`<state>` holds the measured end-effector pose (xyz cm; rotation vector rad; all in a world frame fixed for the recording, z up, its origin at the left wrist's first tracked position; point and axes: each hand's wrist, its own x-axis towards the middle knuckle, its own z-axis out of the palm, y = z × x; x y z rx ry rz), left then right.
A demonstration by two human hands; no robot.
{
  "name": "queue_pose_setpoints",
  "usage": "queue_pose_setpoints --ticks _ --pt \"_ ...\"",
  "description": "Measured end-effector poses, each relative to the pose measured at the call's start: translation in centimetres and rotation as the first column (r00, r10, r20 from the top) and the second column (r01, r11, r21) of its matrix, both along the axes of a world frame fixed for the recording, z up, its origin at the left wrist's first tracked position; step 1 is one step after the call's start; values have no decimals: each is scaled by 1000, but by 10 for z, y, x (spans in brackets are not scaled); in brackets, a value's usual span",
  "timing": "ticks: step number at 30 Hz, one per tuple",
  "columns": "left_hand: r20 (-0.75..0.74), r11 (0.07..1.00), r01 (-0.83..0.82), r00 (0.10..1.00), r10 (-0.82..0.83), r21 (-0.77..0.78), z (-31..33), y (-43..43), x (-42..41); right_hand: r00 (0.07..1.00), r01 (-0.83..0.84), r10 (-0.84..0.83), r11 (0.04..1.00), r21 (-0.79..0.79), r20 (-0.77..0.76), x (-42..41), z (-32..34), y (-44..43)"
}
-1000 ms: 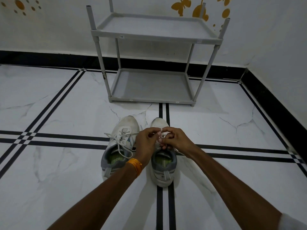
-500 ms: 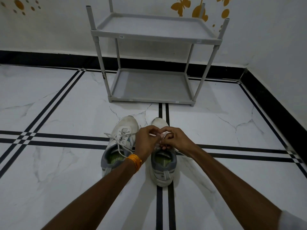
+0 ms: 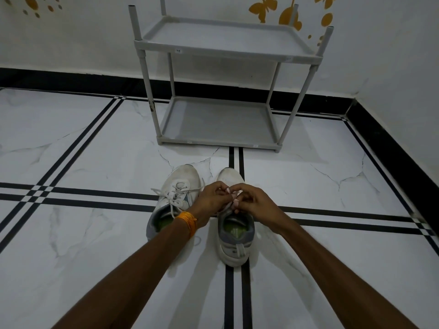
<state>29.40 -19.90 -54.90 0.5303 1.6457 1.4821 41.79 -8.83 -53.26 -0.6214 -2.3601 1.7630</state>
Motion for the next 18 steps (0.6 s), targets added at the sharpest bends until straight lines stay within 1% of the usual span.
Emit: queue_pose_setpoints --ticks 3,5,7,8,10,12,13,14,15,16,17,18 --pt "-139 998 -60 988 64 33 -1 -2 8 990 136 -140 985 -108 -28 5 -3 -10" --pt "-272 996 -63 959 79 67 -5 -3 14 971 229 -234 968 -97 -39 6 -9 -14" --pt "-428 997 -45 901 69 66 -9 -7 16 964 259 -263 962 -83 -42 6 -12 -16" --pt "-476 998 -37 877 58 53 -10 -8 15 963 262 -266 961 -85 -40 6 -12 -16" --pt "-479 1000 -7 877 18 26 -9 -12 11 966 255 -258 964 -76 -33 5 -10 -16" --pt "-408 998 51 912 -37 23 -5 -14 6 969 245 -247 968 -55 -27 5 -9 -15" --pt "-399 997 79 915 -62 26 -2 -14 5 970 242 -243 969 -44 -25 5 -9 -15" --pt "-452 995 99 888 -81 16 0 -14 4 970 242 -242 970 -25 -24 5 -9 -15" --pt "-565 994 107 820 -93 -7 1 -13 3 969 247 -247 969 12 -25 5 -10 -15" --pt "-689 993 113 716 -111 -43 2 -12 2 966 260 -259 963 66 -30 5 -11 -15" --pt "-784 990 119 606 -136 -80 2 -11 2 961 277 -274 953 120 -41 6 -13 -15" --pt "-835 983 133 520 -177 -125 3 -10 2 954 298 -292 941 162 -60 7 -14 -17"
